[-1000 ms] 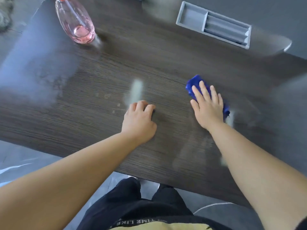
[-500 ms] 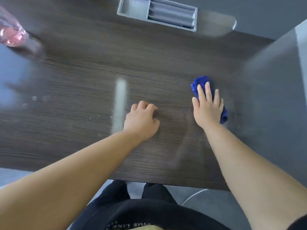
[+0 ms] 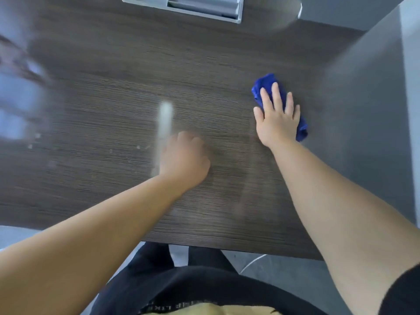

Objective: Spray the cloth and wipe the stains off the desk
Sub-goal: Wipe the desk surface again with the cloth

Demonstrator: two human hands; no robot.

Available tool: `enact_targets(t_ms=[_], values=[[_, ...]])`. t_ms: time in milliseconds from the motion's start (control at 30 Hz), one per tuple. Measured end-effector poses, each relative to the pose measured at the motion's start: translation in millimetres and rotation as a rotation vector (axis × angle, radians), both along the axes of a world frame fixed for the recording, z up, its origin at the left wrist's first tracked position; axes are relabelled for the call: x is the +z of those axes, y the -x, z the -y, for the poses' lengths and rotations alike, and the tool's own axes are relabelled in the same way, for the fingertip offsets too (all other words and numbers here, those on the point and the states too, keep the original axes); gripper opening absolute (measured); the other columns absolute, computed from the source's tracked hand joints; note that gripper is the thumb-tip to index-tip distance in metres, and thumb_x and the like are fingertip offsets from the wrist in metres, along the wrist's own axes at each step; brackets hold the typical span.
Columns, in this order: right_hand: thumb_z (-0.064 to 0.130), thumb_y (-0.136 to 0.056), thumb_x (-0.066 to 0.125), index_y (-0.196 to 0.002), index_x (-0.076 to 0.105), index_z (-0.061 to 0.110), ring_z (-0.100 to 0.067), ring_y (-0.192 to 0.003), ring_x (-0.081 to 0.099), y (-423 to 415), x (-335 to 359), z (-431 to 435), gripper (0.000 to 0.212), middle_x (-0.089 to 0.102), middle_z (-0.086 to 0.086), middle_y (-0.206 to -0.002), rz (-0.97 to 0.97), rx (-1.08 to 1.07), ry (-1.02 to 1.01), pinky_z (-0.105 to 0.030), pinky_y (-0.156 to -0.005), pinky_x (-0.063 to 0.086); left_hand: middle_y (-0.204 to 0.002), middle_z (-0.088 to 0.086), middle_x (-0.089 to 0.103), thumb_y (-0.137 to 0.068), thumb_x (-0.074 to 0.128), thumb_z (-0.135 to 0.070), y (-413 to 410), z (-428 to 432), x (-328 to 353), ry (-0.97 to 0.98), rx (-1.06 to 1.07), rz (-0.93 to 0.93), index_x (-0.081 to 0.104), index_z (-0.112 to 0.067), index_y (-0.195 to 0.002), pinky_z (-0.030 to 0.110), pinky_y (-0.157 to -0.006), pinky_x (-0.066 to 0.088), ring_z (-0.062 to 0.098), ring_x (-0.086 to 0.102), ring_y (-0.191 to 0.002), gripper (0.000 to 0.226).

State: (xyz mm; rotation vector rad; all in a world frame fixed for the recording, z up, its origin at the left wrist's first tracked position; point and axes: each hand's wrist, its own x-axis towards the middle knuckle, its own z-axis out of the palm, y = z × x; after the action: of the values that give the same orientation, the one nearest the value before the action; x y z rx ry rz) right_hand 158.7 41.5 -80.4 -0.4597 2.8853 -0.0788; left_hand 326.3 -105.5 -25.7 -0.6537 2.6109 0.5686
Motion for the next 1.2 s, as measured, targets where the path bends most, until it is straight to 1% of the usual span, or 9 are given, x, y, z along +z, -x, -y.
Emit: enact_targets(t_ms=[100,233,333,467,667,767,833,1000,1200], values=[[0.048,-0.097,0.028,-0.15,0.026,0.026,-0.039,-0.143,0.015,-69.0,-6.8,0.0,0.057,0.013,-0.002,-0.159,-0.109,-0.041,0.026,-0.057,-0.112,0.013,-0.139,0.0,0.034,-0.089,0.046,-0.029,8.1,-23.4,-0.5,-0.039,-0.029,-0.075,0.045,-0.023,-0.132,0.038,-0.103,0.027,0.027,0.026,-0.129,0.043],[0.044,-0.093,0.029,-0.141,0.043,0.025,-0.041,-0.135,0.034,-106.6,-7.2,-16.1,0.054,0.035,-0.003,-0.152,-0.039,0.359,0.076,-0.059,-0.106,0.028,-0.139,0.0,0.037,-0.087,0.047,-0.022,18.6,-44.7,0.7,-0.081,0.003,-0.133,0.047,-0.022,-0.129,0.038,-0.099,0.031,0.025,0.028,-0.128,0.042],[0.049,-0.097,0.025,-0.146,0.033,0.032,-0.034,-0.142,0.021,-42.2,-3.3,-30.6,0.053,0.021,0.006,-0.157,-0.045,0.367,0.066,-0.054,-0.112,0.016,-0.14,0.0,0.035,-0.087,0.047,-0.023,21.8,-51.7,-1.5,-0.048,-0.023,-0.111,0.043,-0.023,-0.133,0.039,-0.1,0.03,0.027,0.027,-0.129,0.046],[0.05,-0.1,0.017,-0.151,0.005,0.038,-0.026,-0.146,-0.007,23.9,1.7,-63.5,0.053,-0.011,0.012,-0.159,0.1,0.053,-0.023,-0.048,-0.117,-0.001,-0.143,0.0,0.03,-0.087,0.046,-0.024,23.2,-71.0,-3.3,-0.035,-0.091,-0.082,0.039,-0.023,-0.137,0.04,-0.107,0.025,0.027,0.022,-0.132,0.05],[0.053,-0.095,0.021,-0.149,0.027,0.025,-0.041,-0.142,0.018,-112.9,-3.0,-109.0,0.061,0.019,-0.004,-0.158,-0.026,0.139,0.002,-0.058,-0.111,0.016,-0.146,0.001,0.025,-0.085,0.049,-0.035,26.5,-98.9,-14.2,0.033,-0.201,-0.021,0.034,-0.027,-0.141,0.049,-0.114,0.013,0.03,0.019,-0.134,0.059],[0.052,-0.094,0.024,-0.145,0.036,0.026,-0.041,-0.139,0.028,-118.3,-1.4,-112.2,0.058,0.029,-0.002,-0.155,0.017,0.256,0.035,-0.059,-0.108,0.022,-0.146,-0.001,0.024,-0.085,0.049,-0.039,30.8,-100.8,-13.3,0.045,-0.212,0.015,0.029,-0.028,-0.144,0.05,-0.113,0.015,0.031,0.02,-0.133,0.063],[0.052,-0.095,0.024,-0.145,0.036,0.029,-0.038,-0.14,0.024,-75.3,-0.9,-106.3,0.056,0.026,0.002,-0.156,-0.01,0.269,0.054,-0.057,-0.11,0.019,-0.146,0.0,0.023,-0.086,0.048,-0.04,33.9,-99.8,-11.3,0.056,-0.232,0.037,0.027,-0.028,-0.145,0.05,-0.113,0.016,0.032,0.019,-0.132,0.064],[0.049,-0.101,0.015,-0.151,0.004,0.037,-0.028,-0.146,-0.007,33.1,1.2,-93.1,0.053,-0.011,0.011,-0.159,0.116,0.052,0.014,-0.049,-0.117,0.0,-0.148,0.003,0.017,-0.086,0.048,-0.042,34.7,-102.8,-10.9,0.084,-0.262,0.094,0.018,-0.027,-0.148,0.052,-0.113,0.013,0.033,0.014,-0.133,0.07],[0.05,-0.098,0.024,-0.15,0.021,0.029,-0.037,-0.144,0.009,-99.8,-0.1,-132.7,0.057,0.01,0.0,-0.16,0.011,0.014,0.051,-0.055,-0.113,0.01,-0.153,0.006,0.005,-0.084,0.046,-0.049,31.6,-106.4,-12.7,0.113,-0.314,0.152,0.006,-0.024,-0.15,0.056,-0.114,0.005,0.036,0.002,-0.139,0.081]])
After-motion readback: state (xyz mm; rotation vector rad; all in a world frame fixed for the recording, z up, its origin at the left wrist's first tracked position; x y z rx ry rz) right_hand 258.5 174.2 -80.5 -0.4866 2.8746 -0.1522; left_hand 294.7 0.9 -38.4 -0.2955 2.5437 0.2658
